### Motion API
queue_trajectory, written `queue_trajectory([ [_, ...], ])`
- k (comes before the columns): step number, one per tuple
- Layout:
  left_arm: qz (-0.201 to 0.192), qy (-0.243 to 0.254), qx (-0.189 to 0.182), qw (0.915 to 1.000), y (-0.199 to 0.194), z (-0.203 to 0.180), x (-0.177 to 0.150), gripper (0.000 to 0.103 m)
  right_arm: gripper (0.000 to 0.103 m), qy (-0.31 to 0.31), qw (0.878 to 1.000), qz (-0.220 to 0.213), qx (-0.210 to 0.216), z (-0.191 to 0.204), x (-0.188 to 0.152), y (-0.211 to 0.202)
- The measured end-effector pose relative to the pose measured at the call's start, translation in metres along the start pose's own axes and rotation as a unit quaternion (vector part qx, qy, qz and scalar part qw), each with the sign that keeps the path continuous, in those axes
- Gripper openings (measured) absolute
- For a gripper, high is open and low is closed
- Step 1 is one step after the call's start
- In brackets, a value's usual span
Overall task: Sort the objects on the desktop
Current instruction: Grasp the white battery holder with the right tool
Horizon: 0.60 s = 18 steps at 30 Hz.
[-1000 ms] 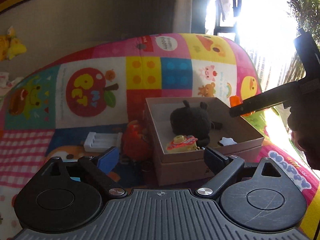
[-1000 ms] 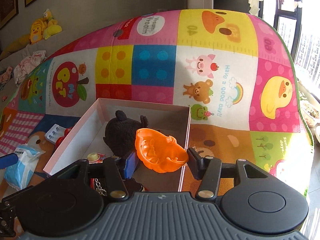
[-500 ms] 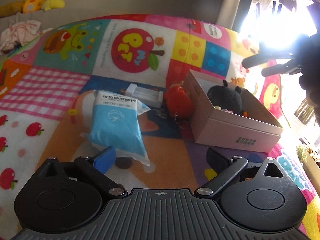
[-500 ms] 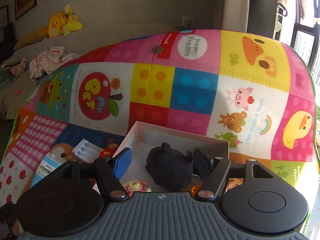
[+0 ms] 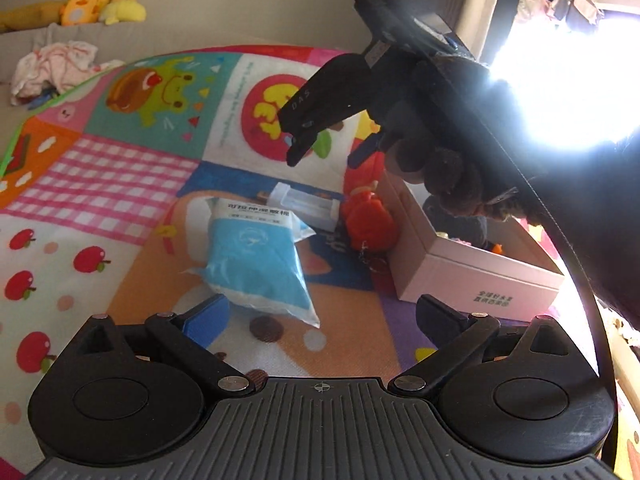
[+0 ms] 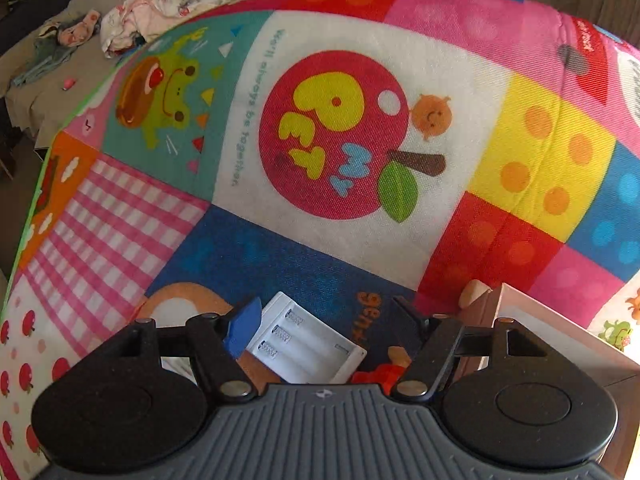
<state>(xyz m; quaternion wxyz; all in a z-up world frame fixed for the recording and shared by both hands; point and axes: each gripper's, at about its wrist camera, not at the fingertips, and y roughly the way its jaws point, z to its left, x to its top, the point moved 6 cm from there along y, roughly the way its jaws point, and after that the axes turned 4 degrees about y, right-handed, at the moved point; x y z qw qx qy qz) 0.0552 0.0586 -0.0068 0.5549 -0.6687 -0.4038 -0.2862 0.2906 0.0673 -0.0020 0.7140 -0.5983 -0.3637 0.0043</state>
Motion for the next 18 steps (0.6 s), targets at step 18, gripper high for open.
queue_trajectory([
  [18,0.001,0.000,0.017,0.9999,0.001,0.007,-0.001,0.103,0.052,-0.069,0.994,0.064,0.049,0.034,-0.069,-0.023],
])
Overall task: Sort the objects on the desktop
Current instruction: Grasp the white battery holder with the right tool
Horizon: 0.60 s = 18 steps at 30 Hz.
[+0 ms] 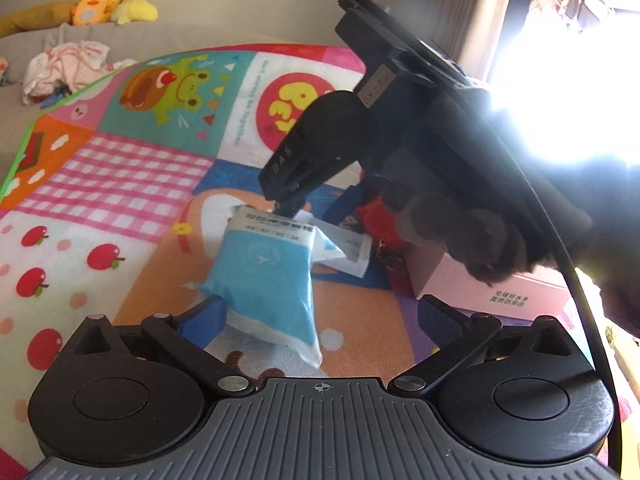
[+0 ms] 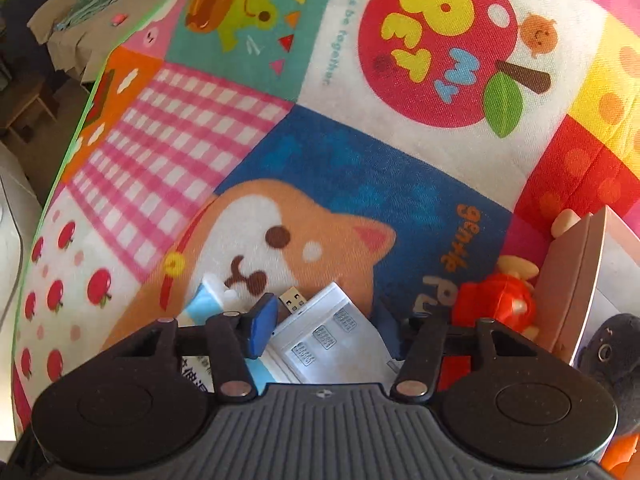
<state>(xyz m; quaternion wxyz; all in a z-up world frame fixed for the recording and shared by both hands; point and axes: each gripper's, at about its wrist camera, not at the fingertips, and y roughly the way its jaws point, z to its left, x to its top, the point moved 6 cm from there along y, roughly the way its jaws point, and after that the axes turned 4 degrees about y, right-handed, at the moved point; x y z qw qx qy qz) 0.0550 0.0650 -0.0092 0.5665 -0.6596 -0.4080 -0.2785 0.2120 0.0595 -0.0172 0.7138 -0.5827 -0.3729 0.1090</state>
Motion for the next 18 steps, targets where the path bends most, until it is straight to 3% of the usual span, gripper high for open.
queue_trajectory([
  [2,0.000,0.001,0.006,1.0000,-0.001,0.001,0.000,0.103,0.044,0.004,1.000,0.000,0.003,-0.003,-0.011,-0.009],
  [9,0.014,0.039,0.004,0.9992,-0.027,0.008,-0.010,0.103,0.038,-0.002,0.999,-0.006,0.041,0.000,-0.064,-0.033],
  [15,0.031,0.072,0.037,0.9962,-0.040,0.024,-0.018,0.103,0.038,0.018,0.996,-0.025,0.082,0.005,-0.119,-0.050],
  [18,0.036,0.073,0.052,0.9953,-0.041,0.029,-0.018,0.103,0.041,0.021,0.996,-0.062,0.059,-0.005,-0.147,-0.062],
])
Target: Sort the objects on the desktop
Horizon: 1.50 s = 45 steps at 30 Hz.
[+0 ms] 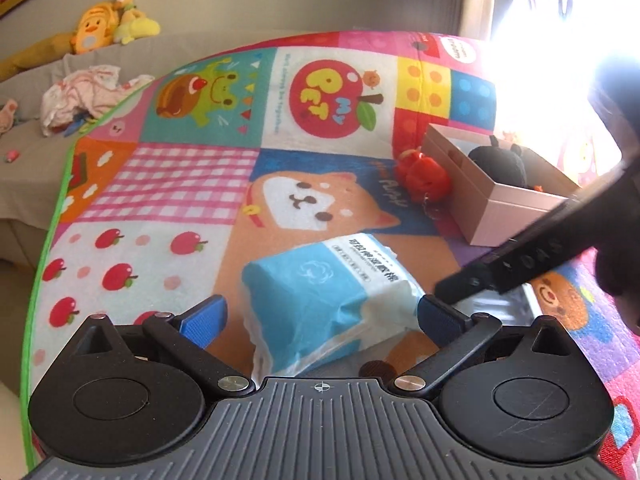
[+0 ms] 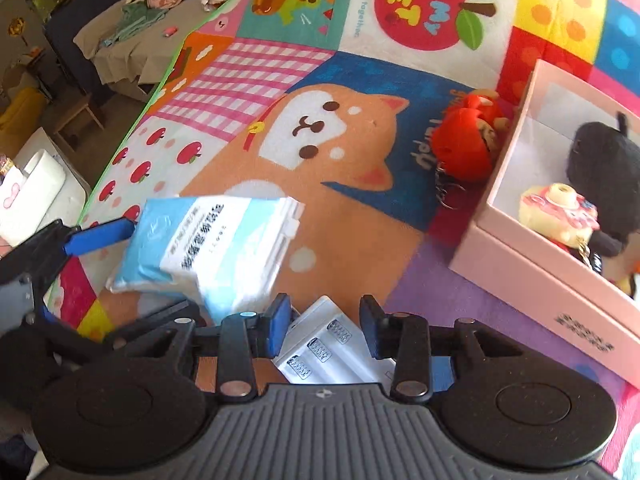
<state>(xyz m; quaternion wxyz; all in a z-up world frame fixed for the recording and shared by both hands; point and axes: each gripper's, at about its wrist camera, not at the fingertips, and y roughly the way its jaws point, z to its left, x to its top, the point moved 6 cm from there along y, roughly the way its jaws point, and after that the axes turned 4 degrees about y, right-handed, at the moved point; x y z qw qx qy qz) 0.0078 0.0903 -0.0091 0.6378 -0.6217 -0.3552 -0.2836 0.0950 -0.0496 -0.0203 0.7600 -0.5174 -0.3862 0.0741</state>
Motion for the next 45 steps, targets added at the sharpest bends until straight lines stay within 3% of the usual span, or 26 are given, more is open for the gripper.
queue_trajectory([
  [6,0.033,-0.005,-0.021,0.9992,0.006,-0.010,-0.006,0.103,0.051,0.012,0.997,-0.046,-0.065,-0.037,-0.050,-0.035],
  [9,0.045,-0.001,-0.037,0.9983,0.009,-0.027,-0.009,0.103,0.057,0.024,0.988,-0.076,-0.129,-0.064,-0.071,-0.053],
  [12,0.052,0.001,-0.071,0.9961,0.009,-0.048,-0.008,0.103,0.059,0.066,0.981,-0.096,-0.154,-0.092,-0.088,-0.071],
  [16,0.055,0.017,-0.143,0.9881,0.004,-0.083,-0.008,0.103,0.082,0.131,0.970,-0.135,-0.156,-0.121,-0.108,-0.095],
  [18,0.057,0.040,-0.158,0.9850,0.002,-0.099,-0.010,0.103,0.087,0.150,0.963,-0.151,-0.164,-0.130,-0.120,-0.104],
  [22,0.058,0.083,-0.141,0.9849,0.001,-0.120,-0.017,0.103,0.098,0.173,0.958,-0.159,-0.162,-0.139,-0.137,-0.107],
  [28,0.057,0.094,-0.084,0.9904,0.004,-0.116,-0.014,0.103,0.098,0.193,0.959,-0.159,-0.132,-0.136,-0.147,-0.098],
  [35,0.030,0.083,-0.053,0.9947,-0.006,-0.105,0.000,0.103,0.098,0.134,0.976,-0.162,-0.065,-0.092,-0.142,-0.090],
  [41,0.002,0.075,-0.051,0.9959,-0.016,-0.103,0.012,0.103,0.098,0.127,0.971,-0.180,-0.089,-0.094,-0.136,-0.101],
  [45,0.004,0.069,-0.066,0.9954,-0.015,-0.107,0.010,0.103,0.098,0.136,0.968,-0.176,-0.113,-0.102,-0.139,-0.098],
])
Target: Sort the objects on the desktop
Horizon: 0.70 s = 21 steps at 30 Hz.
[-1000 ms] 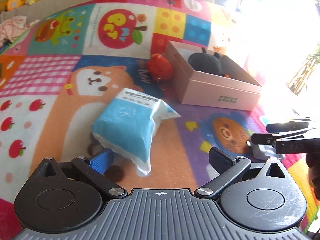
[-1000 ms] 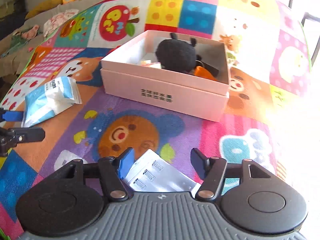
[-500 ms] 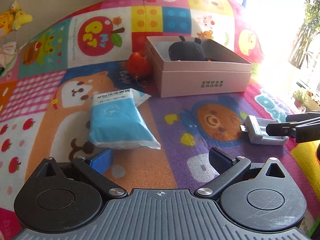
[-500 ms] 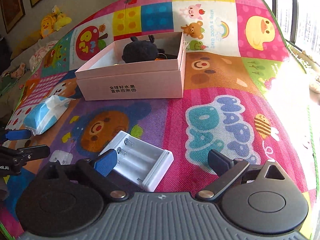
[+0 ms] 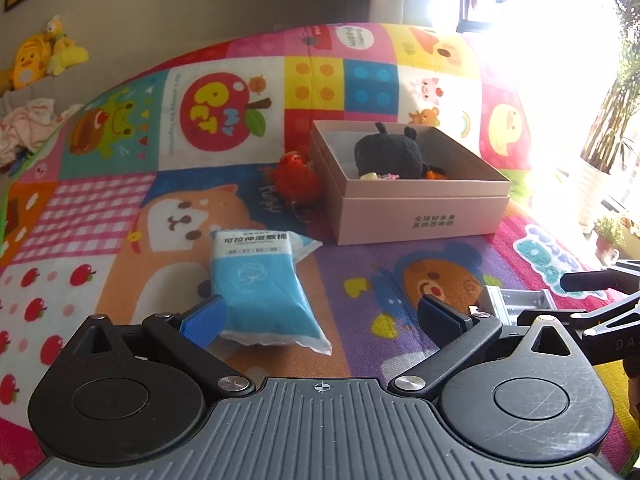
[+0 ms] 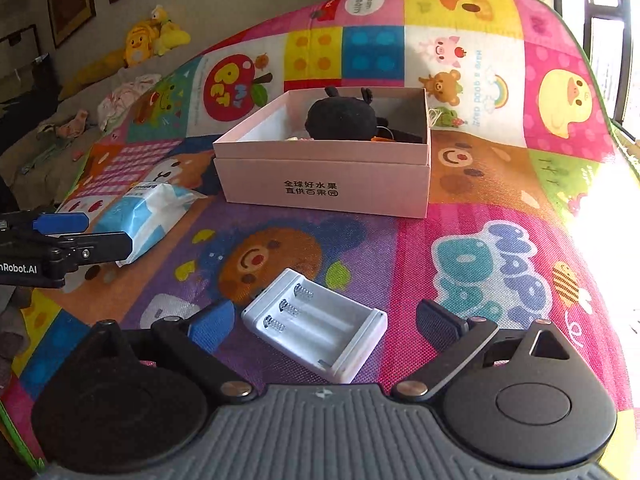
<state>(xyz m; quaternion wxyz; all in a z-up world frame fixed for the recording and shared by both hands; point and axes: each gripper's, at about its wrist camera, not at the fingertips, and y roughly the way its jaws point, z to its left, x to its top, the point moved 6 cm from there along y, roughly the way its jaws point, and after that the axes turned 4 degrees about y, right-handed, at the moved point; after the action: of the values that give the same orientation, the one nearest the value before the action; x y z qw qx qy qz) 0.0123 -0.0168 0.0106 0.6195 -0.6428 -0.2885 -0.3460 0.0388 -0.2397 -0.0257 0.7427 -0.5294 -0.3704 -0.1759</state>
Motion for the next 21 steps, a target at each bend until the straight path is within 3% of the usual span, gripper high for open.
queue_trajectory([
  [7,0.003,0.022,-0.030,0.9993,0.003,-0.014,-0.008,0.103,0.103,0.015,1.000,-0.013,-0.022,-0.013,0.005,-0.002],
  [12,-0.005,0.025,-0.049,0.9985,0.008,-0.024,-0.003,0.103,0.103,0.012,0.998,-0.051,-0.041,-0.022,0.046,-0.005],
  [17,-0.055,-0.012,-0.042,0.9975,0.037,-0.024,0.051,0.103,0.103,0.031,0.993,-0.090,-0.071,-0.029,0.105,0.012],
  [21,-0.007,-0.030,-0.012,0.9994,0.095,-0.008,0.089,0.103,0.096,0.046,0.992,-0.062,-0.096,-0.039,0.135,0.048],
])
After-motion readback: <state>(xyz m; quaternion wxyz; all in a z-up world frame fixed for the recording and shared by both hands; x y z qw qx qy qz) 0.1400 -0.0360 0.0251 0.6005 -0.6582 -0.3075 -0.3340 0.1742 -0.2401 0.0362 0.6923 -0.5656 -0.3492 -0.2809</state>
